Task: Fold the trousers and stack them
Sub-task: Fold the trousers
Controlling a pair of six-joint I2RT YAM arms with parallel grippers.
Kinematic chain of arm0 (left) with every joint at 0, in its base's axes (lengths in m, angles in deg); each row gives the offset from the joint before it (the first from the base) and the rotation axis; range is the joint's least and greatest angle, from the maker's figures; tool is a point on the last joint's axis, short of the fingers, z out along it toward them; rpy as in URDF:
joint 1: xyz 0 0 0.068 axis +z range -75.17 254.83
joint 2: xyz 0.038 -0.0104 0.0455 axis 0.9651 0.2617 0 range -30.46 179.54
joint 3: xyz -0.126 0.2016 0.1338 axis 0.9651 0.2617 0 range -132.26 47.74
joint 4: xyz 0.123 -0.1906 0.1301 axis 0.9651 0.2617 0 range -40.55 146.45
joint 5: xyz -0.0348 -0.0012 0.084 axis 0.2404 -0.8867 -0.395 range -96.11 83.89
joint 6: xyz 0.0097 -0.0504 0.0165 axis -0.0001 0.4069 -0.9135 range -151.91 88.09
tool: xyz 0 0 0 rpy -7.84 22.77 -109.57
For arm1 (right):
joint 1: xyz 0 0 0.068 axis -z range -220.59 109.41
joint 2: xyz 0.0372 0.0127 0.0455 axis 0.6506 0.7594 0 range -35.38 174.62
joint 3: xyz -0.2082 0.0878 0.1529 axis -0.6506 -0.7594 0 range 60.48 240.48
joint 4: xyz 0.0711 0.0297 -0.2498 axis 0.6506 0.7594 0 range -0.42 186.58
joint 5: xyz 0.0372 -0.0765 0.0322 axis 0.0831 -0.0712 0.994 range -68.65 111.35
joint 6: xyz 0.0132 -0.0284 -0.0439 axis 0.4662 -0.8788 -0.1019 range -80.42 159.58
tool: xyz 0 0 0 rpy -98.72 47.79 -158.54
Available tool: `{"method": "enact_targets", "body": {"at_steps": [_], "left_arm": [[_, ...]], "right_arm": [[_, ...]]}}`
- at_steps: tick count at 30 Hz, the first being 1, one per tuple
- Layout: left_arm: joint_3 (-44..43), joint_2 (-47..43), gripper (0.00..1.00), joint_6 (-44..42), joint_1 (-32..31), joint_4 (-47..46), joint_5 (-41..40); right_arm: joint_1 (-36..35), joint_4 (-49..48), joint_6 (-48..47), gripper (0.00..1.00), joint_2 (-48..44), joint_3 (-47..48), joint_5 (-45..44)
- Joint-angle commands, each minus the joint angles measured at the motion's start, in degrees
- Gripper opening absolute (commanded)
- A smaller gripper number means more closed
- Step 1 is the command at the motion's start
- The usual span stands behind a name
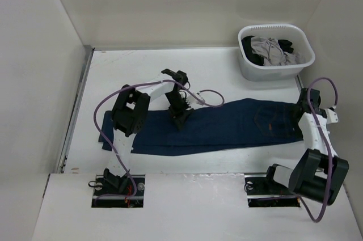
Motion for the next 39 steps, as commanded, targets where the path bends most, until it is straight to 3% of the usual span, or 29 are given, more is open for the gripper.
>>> {"method": "enact_targets", "body": {"at_steps": [1, 4, 7, 9, 12, 17, 20, 23, 28, 34, 39], "left_arm": [[1.2, -1.3, 0.49, -0.8, -3.8, 0.4, 4.1], [2.5, -3.3, 0.49, 0.4, -4.5, -3.0, 1.0], [6.1, -6.4, 0.51, 2.4, -5.1, -10.5, -10.3], [7.6, -8.3, 0.52, 2.2, -4.4, -13.5, -17.7], [5.7, -12.5, 0.53, 2.8, 0.4, -13.1, -21.1], [6.2, -22.4, 0.58, 2.6, 6.7, -3.6, -22.3], [16.6, -25.6, 0.53, 2.3, 8.5, 2.8, -24.0], [28.0, -28.0, 0.52, 4.5, 8.7, 2.3, -23.7], [34.4, -23.7, 0.54, 11.5, 7.2, -6.2, -23.2], [28.0, -16.1, 0.52, 18.6, 17.0, -16.5, -23.6], [20.6, -14.7, 0.54, 18.5, 21.5, -16.7, -23.1]], "right_arm": [[-1.3, -2.5, 0.6, 1.00, -6.3, -0.7, -2.8], [-5.9, -5.8, -4.2, 1.00, -12.0, -1.7, -3.7], [-12.4, -8.4, -12.6, 1.00, -16.5, -2.1, -5.7], [-19.3, -11.5, -20.3, 1.00, -18.7, -2.8, -4.4], [-33.7, -15.6, -29.0, 1.00, -20.6, -4.2, 2.0], [-50.9, -14.2, -25.4, 1.00, -12.0, -4.6, 11.9], [-57.6, -14.6, -20.3, 1.00, -4.7, -4.8, 11.9], [-62.5, -14.8, -17.4, 1.00, 1.4, -3.8, 11.8], [-65.8, -11.2, -11.7, 1.00, 12.5, -0.1, 12.0], [-63.9, -10.5, -10.9, 1.00, 22.2, 7.0, 11.7], [-57.7, -8.8, -20.5, 1.00, 31.2, 19.4, 11.9]]}}
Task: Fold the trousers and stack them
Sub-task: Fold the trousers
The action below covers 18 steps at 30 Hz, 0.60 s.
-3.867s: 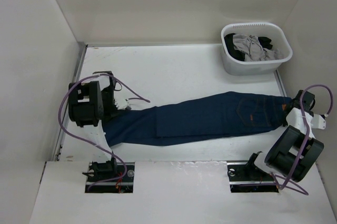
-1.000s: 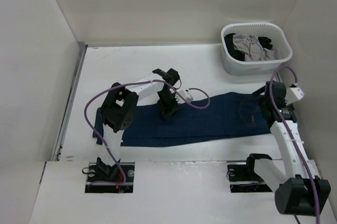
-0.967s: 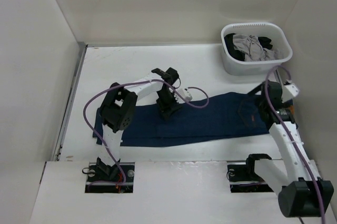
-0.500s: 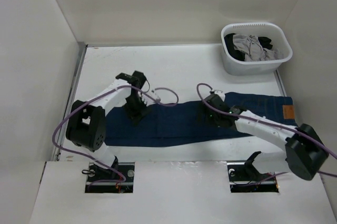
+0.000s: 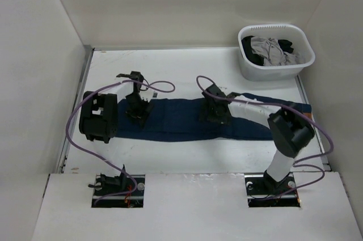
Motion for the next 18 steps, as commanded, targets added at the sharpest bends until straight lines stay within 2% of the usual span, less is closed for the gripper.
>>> {"method": "enact_targets", "body": {"at_steps": [1, 5, 8, 12, 18], "left_arm": [[-4.6, 1.7, 0.54, -0.2, 2.0, -9.8, -1.0], [-7.2, 4.7, 0.54, -2.4, 5.4, -10.6, -3.3], [-8.2, 6.1, 0.54, -3.6, 8.2, -12.2, -4.9], [-9.3, 7.6, 0.54, -5.1, 11.8, -12.9, -6.8], [-8.6, 5.9, 0.54, -4.4, 15.1, -13.6, -4.8]], "right_arm": [[4.7, -0.3, -7.2, 1.00, 6.7, 8.9, -0.4], [7.5, 1.1, -13.0, 1.00, 12.2, 17.8, 0.3], [8.8, -0.8, -12.8, 1.00, 8.5, 15.6, 2.2], [14.4, -7.7, -5.8, 1.00, -9.5, 0.9, 1.1], [36.5, -2.0, 15.0, 1.00, -40.9, -22.9, 0.4]]}}
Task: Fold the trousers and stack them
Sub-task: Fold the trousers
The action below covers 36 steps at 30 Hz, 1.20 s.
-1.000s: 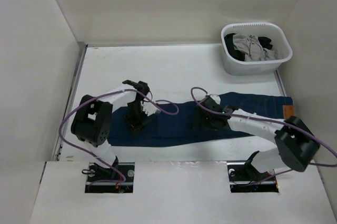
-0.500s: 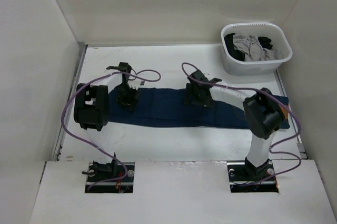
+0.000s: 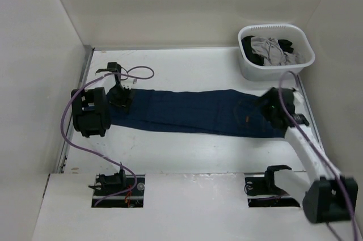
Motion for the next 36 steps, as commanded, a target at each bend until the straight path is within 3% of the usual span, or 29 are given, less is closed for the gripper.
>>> {"method": "enact_targets", "body": {"at_steps": [1, 4, 6, 11, 18, 21, 26, 29, 36], "left_arm": [[1.3, 0.1, 0.54, -1.0, 1.2, -3.6, 0.4], [3.8, -1.4, 0.54, -0.7, 1.1, -4.1, 1.1], [5.0, -2.1, 0.54, -0.8, 1.2, -4.7, 1.1], [5.4, -3.1, 0.54, -0.8, 3.0, -5.2, 1.3], [5.9, -4.5, 0.54, -0.3, 4.6, -5.9, 2.4], [6.2, -5.0, 0.54, -0.3, 5.2, -5.8, 2.4], [6.2, -5.9, 0.54, -0.6, 5.6, -5.2, 2.4], [6.2, -6.2, 0.54, -0.4, 5.6, -5.0, 2.4], [7.3, -9.0, 0.54, -0.6, 5.1, -4.4, 2.4]], "right_arm": [[10.1, 4.3, 14.6, 1.00, -12.6, -10.1, -0.6], [20.3, 6.5, 20.6, 1.00, -20.7, -17.4, 1.8], [26.0, 5.5, 21.7, 1.00, -20.5, -20.2, 2.8], [33.1, -3.4, 20.3, 1.00, -10.4, -19.9, 3.9], [37.0, -5.1, 19.3, 1.00, 1.4, -15.9, 2.5], [37.2, -6.1, 19.7, 0.80, 3.8, -14.7, 2.4], [37.2, -6.1, 19.1, 0.25, 4.6, -13.9, 2.1], [37.3, -5.9, 18.1, 0.03, 5.0, -13.3, 2.5], [38.1, -5.9, 11.7, 0.00, 1.0, -12.6, 1.2]]}}
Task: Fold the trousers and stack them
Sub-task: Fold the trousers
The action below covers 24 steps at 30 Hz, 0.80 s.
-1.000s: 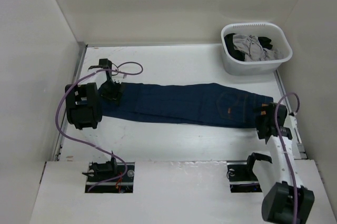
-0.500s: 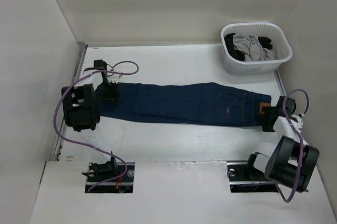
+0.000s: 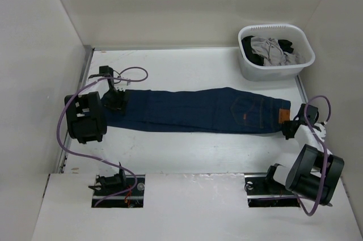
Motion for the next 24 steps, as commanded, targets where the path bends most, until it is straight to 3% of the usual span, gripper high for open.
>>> {"method": "enact_targets", "body": {"at_steps": [1, 10, 14, 16, 19, 24], "left_arm": [[1.1, -4.5, 0.54, -0.5, 0.0, 0.8, 0.0], [-0.1, -8.2, 0.55, -0.7, -1.2, 2.7, 1.0], [-0.2, -8.8, 0.56, -1.0, -1.7, 3.6, 1.5], [-0.1, -8.4, 0.57, -1.2, -1.7, 3.2, 1.5], [-0.5, -5.5, 0.56, -1.2, -0.3, 2.9, 1.0], [-1.2, 0.6, 0.56, 0.1, 1.0, 1.7, 2.8]], "right_arm": [[0.6, 0.1, -7.2, 0.00, -5.1, 2.4, -3.8], [-1.1, 5.2, -22.0, 0.00, -17.4, 10.4, -8.2], [-7.1, 5.7, -33.8, 0.00, -20.7, 16.8, -13.2], [-15.1, 4.8, -43.3, 0.00, -20.7, 21.1, -13.2], [-32.8, 4.8, -51.8, 0.00, -19.6, 25.3, -16.1], [-63.4, 5.9, -51.5, 0.00, -9.5, 30.6, -31.2]]}}
